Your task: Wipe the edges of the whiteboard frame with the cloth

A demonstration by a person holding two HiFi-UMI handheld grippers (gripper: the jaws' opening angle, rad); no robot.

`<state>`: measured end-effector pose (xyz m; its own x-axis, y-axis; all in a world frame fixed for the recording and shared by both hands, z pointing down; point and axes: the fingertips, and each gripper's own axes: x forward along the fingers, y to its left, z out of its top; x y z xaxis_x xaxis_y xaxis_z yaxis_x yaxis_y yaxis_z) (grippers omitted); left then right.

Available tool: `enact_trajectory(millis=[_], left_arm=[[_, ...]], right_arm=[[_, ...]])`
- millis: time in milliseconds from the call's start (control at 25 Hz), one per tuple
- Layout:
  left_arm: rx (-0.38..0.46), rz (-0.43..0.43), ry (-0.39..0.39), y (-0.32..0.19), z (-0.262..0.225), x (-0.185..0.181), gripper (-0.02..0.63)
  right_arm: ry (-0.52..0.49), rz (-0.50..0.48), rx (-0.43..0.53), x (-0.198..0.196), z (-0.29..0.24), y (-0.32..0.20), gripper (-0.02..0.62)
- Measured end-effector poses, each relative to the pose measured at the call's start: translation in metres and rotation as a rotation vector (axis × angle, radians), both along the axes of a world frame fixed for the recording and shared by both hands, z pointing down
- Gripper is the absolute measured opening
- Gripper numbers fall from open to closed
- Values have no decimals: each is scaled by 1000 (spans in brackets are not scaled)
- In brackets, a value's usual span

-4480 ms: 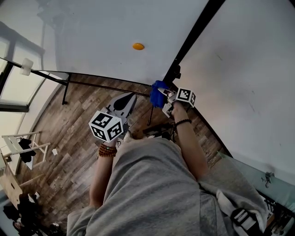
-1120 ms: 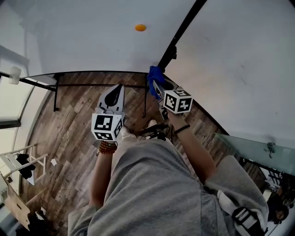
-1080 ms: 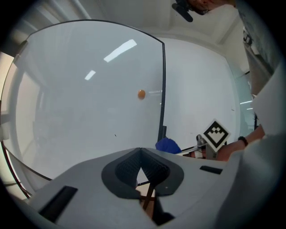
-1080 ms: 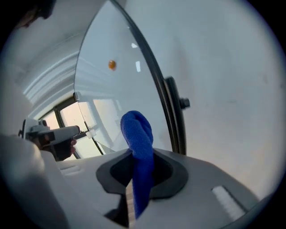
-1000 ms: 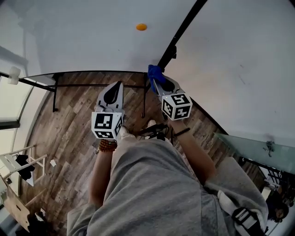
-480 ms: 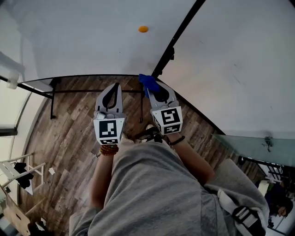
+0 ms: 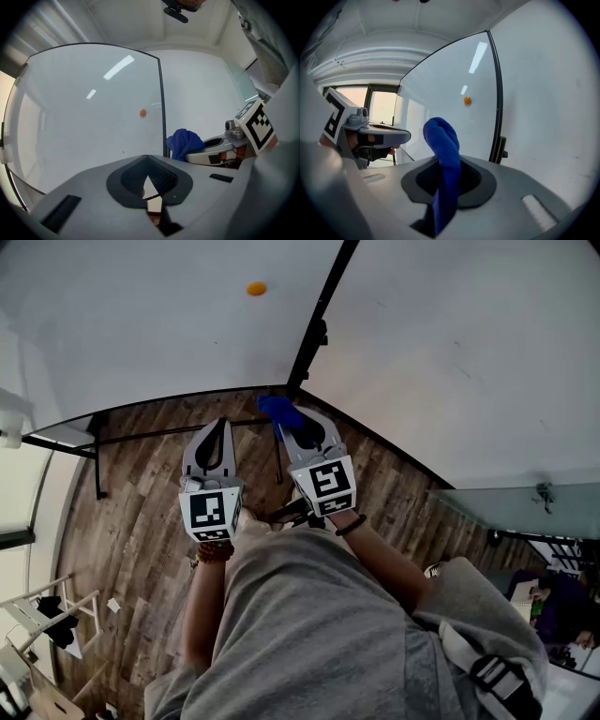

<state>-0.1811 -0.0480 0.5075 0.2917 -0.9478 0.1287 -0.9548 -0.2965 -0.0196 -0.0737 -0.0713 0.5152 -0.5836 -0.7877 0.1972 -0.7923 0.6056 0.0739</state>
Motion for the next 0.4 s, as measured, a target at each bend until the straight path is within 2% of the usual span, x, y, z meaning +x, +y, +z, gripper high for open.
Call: enact_trajectory(millis=[400], left_arm=[[-33, 83, -18, 7, 11, 25, 8]], right_arm=[[-6, 86, -24, 27, 13, 12, 72]])
